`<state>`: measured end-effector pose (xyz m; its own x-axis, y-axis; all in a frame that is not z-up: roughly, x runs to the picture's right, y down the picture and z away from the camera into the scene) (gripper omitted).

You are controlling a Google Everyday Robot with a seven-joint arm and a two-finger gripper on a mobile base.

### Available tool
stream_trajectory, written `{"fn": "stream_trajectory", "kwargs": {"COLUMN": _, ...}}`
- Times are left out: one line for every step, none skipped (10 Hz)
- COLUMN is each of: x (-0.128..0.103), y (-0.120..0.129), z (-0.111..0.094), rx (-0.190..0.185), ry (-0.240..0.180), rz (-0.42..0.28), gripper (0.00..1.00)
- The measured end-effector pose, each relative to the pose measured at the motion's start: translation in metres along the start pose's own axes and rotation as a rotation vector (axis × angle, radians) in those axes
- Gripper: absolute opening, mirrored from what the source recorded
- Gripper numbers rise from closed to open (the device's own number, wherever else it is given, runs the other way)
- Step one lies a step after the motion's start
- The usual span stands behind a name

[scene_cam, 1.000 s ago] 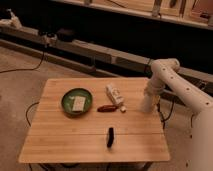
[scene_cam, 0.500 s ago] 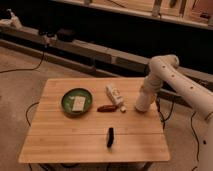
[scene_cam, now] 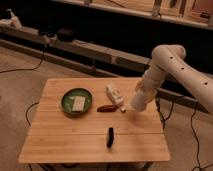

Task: Place the pepper on the white sponge

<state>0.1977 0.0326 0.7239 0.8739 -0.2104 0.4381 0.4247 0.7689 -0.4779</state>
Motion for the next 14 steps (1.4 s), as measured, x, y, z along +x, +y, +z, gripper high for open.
{"fn": "stream_trajectory", "kwargs": {"x": -0.018, "y": 0.0, "z": -0.011, "rx": 0.004, "ry": -0.031, "rz": -0.038, "gripper": 0.0}}
{"fn": "stream_trajectory", "kwargs": {"x": -0.035, "y": -0.001, "z": -0.018, "rx": 0.004, "ry": -0.059, "rz": -0.072, "gripper": 0.0}}
{"fn": "stream_trajectory", "kwargs": {"x": -0.053, "y": -0.001, "z": -0.024, "rx": 0.003, "ry": -0.083, "rz": -0.109, "gripper": 0.0}}
{"fn": "stream_trajectory", "kwargs": {"x": -0.068, "y": -0.001, "z": -0.026, "rx": -0.003, "ry": -0.097, "rz": -0.141, "gripper": 0.0}}
{"fn": "stream_trajectory", "kwargs": {"x": -0.082, "y": 0.001, "z": -0.025, "rx": -0.015, "ry": -0.103, "rz": -0.175, "gripper": 0.0}}
{"fn": "stream_trajectory", "kwargs": {"x": -0.093, "y": 0.007, "z": -0.021, "rx": -0.032, "ry": -0.099, "rz": -0.205, "gripper": 0.0}}
{"fn": "stream_trajectory", "kwargs": {"x": -0.098, "y": 0.011, "z": -0.017, "rx": -0.042, "ry": -0.085, "rz": -0.225, "gripper": 0.0}}
{"fn": "stream_trajectory", "kwargs": {"x": -0.1, "y": 0.013, "z": -0.015, "rx": -0.047, "ry": -0.077, "rz": -0.236, "gripper": 0.0}}
{"fn": "stream_trajectory", "kwargs": {"x": -0.1, "y": 0.013, "z": -0.015, "rx": -0.046, "ry": -0.077, "rz": -0.236, "gripper": 0.0}}
{"fn": "stream_trajectory", "kwargs": {"x": -0.1, "y": 0.013, "z": -0.015, "rx": -0.046, "ry": -0.077, "rz": -0.236, "gripper": 0.0}}
{"fn": "stream_trajectory", "kwargs": {"x": -0.101, "y": 0.013, "z": -0.015, "rx": -0.046, "ry": -0.077, "rz": -0.239, "gripper": 0.0}}
{"fn": "stream_trajectory", "kwargs": {"x": -0.103, "y": 0.014, "z": -0.016, "rx": -0.045, "ry": -0.079, "rz": -0.252, "gripper": 0.0}}
{"fn": "stream_trajectory", "kwargs": {"x": -0.117, "y": 0.016, "z": -0.021, "rx": -0.044, "ry": -0.086, "rz": -0.297, "gripper": 0.0}}
{"fn": "stream_trajectory", "kwargs": {"x": -0.141, "y": 0.017, "z": -0.025, "rx": -0.046, "ry": -0.098, "rz": -0.368, "gripper": 0.0}}
